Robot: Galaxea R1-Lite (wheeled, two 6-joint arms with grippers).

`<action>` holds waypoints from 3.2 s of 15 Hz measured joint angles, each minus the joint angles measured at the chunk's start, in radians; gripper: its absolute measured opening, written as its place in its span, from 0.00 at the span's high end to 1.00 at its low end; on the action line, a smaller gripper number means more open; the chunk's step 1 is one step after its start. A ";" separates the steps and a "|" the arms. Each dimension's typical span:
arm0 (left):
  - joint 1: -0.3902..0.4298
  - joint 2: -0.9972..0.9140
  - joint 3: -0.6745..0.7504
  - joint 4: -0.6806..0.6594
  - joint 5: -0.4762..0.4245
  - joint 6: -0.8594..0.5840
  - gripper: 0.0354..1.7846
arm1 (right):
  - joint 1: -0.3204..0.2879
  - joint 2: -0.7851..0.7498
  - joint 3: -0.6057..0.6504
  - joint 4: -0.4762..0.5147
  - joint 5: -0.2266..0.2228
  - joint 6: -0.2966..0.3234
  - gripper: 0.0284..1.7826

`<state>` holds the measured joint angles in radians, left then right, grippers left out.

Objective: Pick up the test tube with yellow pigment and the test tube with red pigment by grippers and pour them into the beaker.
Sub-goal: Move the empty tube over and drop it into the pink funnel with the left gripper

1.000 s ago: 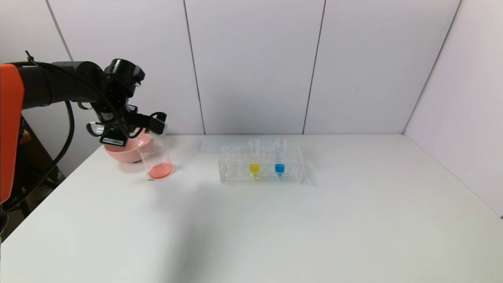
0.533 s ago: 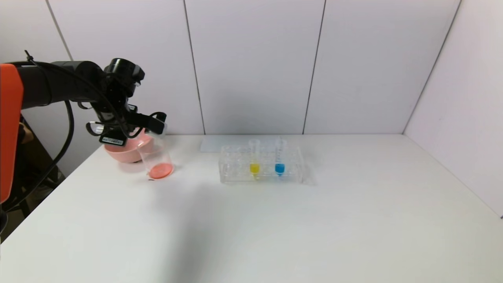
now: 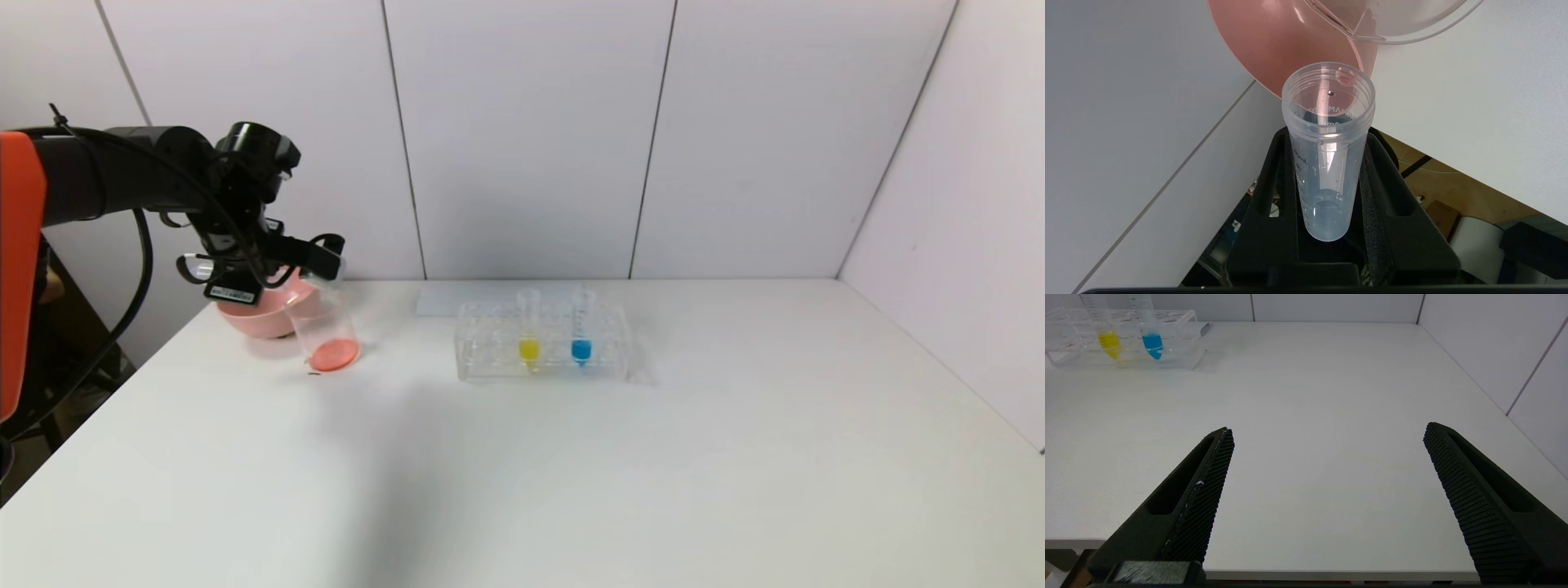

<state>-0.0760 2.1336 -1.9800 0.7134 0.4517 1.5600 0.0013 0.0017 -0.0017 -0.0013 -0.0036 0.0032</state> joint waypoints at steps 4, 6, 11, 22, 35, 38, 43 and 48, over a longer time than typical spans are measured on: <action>0.006 -0.023 0.006 0.003 -0.018 -0.039 0.75 | 0.000 0.000 0.000 0.000 0.000 0.000 0.05; 0.013 -0.036 0.014 0.004 -0.040 -0.070 0.75 | 0.000 0.000 0.000 0.000 0.000 0.000 0.05; 0.021 -0.064 0.008 -0.025 -0.166 -0.257 0.75 | 0.000 0.000 0.000 0.000 0.000 0.000 0.05; 0.054 -0.155 0.038 -0.162 -0.284 -0.798 0.75 | 0.000 0.000 0.000 0.000 0.000 0.000 0.05; 0.098 -0.163 0.276 -0.783 -0.285 -1.374 0.75 | 0.000 0.000 0.000 0.000 0.000 0.000 0.05; 0.122 -0.150 0.326 -0.890 -0.281 -1.401 0.75 | 0.000 0.000 0.000 0.000 0.000 0.000 0.05; 0.156 -0.126 0.349 -0.912 -0.280 -1.447 0.75 | 0.000 0.000 0.000 0.000 0.000 0.000 0.05; 0.187 -0.058 0.375 -0.976 -0.284 -1.483 0.75 | 0.000 0.000 0.000 0.000 0.000 0.000 0.05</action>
<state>0.1115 2.0757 -1.6049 -0.2626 0.1672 0.0768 0.0013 0.0017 -0.0013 -0.0013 -0.0036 0.0032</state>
